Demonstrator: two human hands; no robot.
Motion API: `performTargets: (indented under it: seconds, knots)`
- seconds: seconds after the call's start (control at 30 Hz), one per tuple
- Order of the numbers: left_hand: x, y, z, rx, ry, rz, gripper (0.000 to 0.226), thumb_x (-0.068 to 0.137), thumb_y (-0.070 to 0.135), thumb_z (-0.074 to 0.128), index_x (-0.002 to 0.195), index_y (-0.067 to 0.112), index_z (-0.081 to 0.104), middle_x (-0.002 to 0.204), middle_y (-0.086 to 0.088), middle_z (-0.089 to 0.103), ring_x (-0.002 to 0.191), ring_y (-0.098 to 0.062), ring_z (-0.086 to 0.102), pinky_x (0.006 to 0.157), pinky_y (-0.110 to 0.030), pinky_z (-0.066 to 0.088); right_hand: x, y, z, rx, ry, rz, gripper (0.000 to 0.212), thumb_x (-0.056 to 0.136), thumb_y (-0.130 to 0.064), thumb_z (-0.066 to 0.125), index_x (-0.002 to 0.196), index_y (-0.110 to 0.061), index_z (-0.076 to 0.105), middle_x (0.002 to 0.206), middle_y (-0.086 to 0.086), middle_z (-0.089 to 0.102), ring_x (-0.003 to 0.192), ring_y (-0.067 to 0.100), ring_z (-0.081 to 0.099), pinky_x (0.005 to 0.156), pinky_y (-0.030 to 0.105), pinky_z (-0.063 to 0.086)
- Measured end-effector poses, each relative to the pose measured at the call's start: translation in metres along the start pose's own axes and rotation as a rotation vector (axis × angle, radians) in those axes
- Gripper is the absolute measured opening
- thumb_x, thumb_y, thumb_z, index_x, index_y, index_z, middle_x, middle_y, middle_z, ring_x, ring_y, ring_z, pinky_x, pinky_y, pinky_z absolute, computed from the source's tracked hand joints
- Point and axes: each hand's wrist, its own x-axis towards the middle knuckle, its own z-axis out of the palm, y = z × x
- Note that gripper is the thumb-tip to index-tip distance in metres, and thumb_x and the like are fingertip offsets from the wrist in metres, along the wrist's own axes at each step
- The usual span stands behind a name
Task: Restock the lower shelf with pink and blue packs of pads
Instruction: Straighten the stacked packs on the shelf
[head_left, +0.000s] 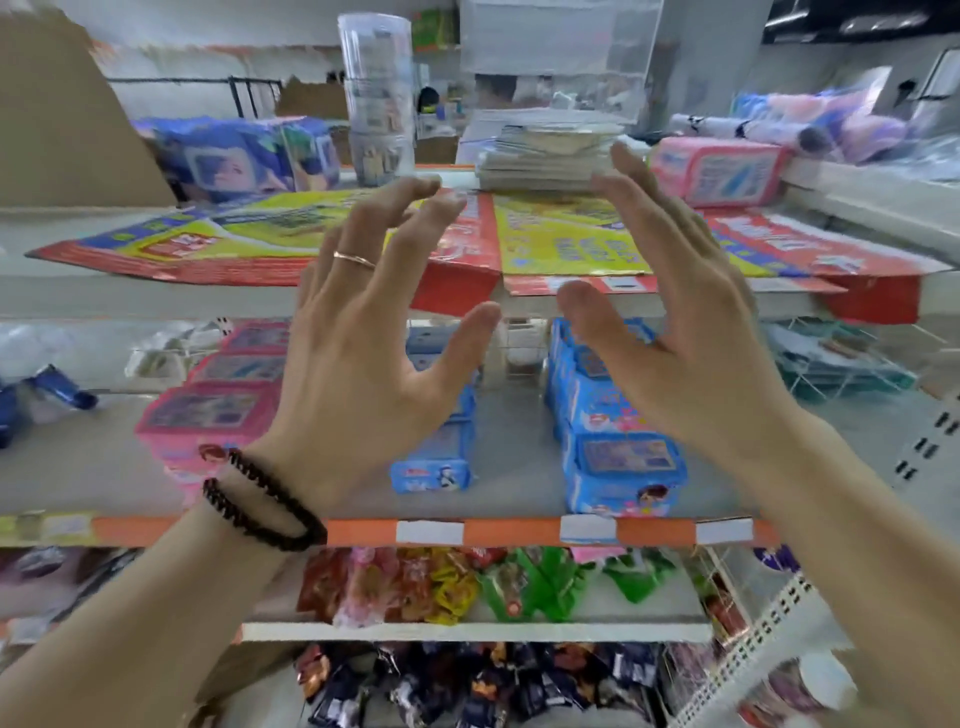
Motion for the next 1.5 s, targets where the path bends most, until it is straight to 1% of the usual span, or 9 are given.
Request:
performTargets:
  seconds: [0.17, 0.37, 0.53, 0.73, 0.9, 1.03, 1.17, 1.27, 1.5]
  knots:
    - [0.037, 0.018, 0.022, 0.154, -0.047, 0.007, 0.062, 0.094, 0.051, 0.056, 0.144, 0.016, 0.049, 0.151, -0.005, 0.044, 0.136, -0.030, 0.044, 0.107, -0.050, 0.038, 0.026, 0.037, -0.017, -0.006, 0.040, -0.010, 0.071, 0.094, -0.050, 0.051, 0.152, -0.011, 0.038, 0.161, 0.005, 0.033, 0.149, 0.019, 0.030, 0.118, 0.049, 0.029]
    - [0.087, 0.029, 0.051, 0.199, -0.082, 0.022, 0.065, 0.093, 0.054, 0.051, 0.147, 0.019, 0.045, 0.151, -0.002, 0.042, 0.137, -0.026, 0.042, 0.106, -0.046, 0.037, 0.056, 0.076, -0.031, -0.029, 0.006, 0.013, 0.074, 0.092, -0.053, 0.050, 0.154, -0.016, 0.033, 0.163, 0.000, 0.028, 0.150, 0.015, 0.025, 0.117, 0.049, 0.032]
    - [0.138, 0.015, 0.081, 0.117, -0.108, 0.049, 0.060, 0.092, 0.055, 0.049, 0.142, 0.021, 0.048, 0.146, -0.001, 0.048, 0.132, -0.026, 0.046, 0.105, -0.052, 0.040, 0.087, 0.108, -0.036, -0.120, 0.020, 0.027, 0.075, 0.090, -0.055, 0.048, 0.153, -0.018, 0.035, 0.161, 0.001, 0.032, 0.149, 0.018, 0.029, 0.120, 0.047, 0.027]
    - [0.183, -0.021, 0.119, 0.020, -0.304, -0.009, 0.078, 0.082, 0.069, 0.039, 0.143, 0.020, 0.044, 0.145, -0.003, 0.047, 0.135, -0.028, 0.045, 0.107, -0.055, 0.039, 0.125, 0.138, -0.039, -0.294, 0.004, 0.139, 0.074, 0.088, -0.050, 0.053, 0.154, -0.023, 0.033, 0.161, -0.001, 0.031, 0.147, 0.017, 0.030, 0.120, 0.041, 0.025]
    - [0.218, -0.036, 0.152, 0.011, -0.400, 0.019, 0.071, 0.091, 0.063, 0.052, 0.149, 0.023, 0.038, 0.150, -0.002, 0.043, 0.138, -0.024, 0.039, 0.110, -0.041, 0.031, 0.151, 0.167, -0.046, -0.435, -0.020, 0.238, 0.078, 0.081, -0.054, 0.051, 0.150, -0.021, 0.037, 0.155, 0.003, 0.042, 0.140, 0.025, 0.040, 0.112, 0.047, 0.033]
    - [0.242, -0.041, 0.179, -0.018, -0.444, 0.045, 0.082, 0.080, 0.069, 0.044, 0.147, 0.021, 0.040, 0.145, -0.006, 0.046, 0.135, -0.029, 0.043, 0.109, -0.050, 0.038, 0.161, 0.193, -0.058, -0.517, -0.044, 0.327, 0.077, 0.079, -0.055, 0.048, 0.148, -0.021, 0.039, 0.148, 0.008, 0.049, 0.134, 0.032, 0.045, 0.109, 0.050, 0.037]
    - [0.258, -0.037, 0.207, -0.024, -0.482, 0.040, 0.076, 0.083, 0.067, 0.050, 0.143, 0.020, 0.043, 0.145, -0.008, 0.046, 0.135, -0.030, 0.042, 0.110, -0.049, 0.037, 0.173, 0.223, -0.068, -0.581, -0.113, 0.429, 0.080, 0.079, -0.057, 0.050, 0.149, -0.020, 0.038, 0.144, 0.012, 0.052, 0.131, 0.036, 0.047, 0.108, 0.052, 0.038]
    - [0.267, -0.034, 0.228, 0.014, -0.509, 0.048, 0.065, 0.093, 0.058, 0.055, 0.144, 0.020, 0.041, 0.148, -0.008, 0.042, 0.136, -0.028, 0.040, 0.109, -0.045, 0.037, 0.182, 0.250, -0.073, -0.631, -0.181, 0.473, 0.073, 0.090, -0.050, 0.060, 0.151, -0.020, 0.034, 0.148, 0.014, 0.049, 0.133, 0.038, 0.045, 0.109, 0.051, 0.036]
    - [0.287, -0.037, 0.283, 0.124, -0.598, -0.010, 0.074, 0.091, 0.064, 0.053, 0.148, 0.021, 0.038, 0.151, -0.007, 0.041, 0.140, -0.028, 0.040, 0.110, -0.049, 0.039, 0.201, 0.307, -0.060, -0.645, -0.390, 0.512, 0.062, 0.091, -0.045, 0.062, 0.143, -0.018, 0.041, 0.145, 0.014, 0.049, 0.131, 0.034, 0.046, 0.099, 0.043, 0.043]
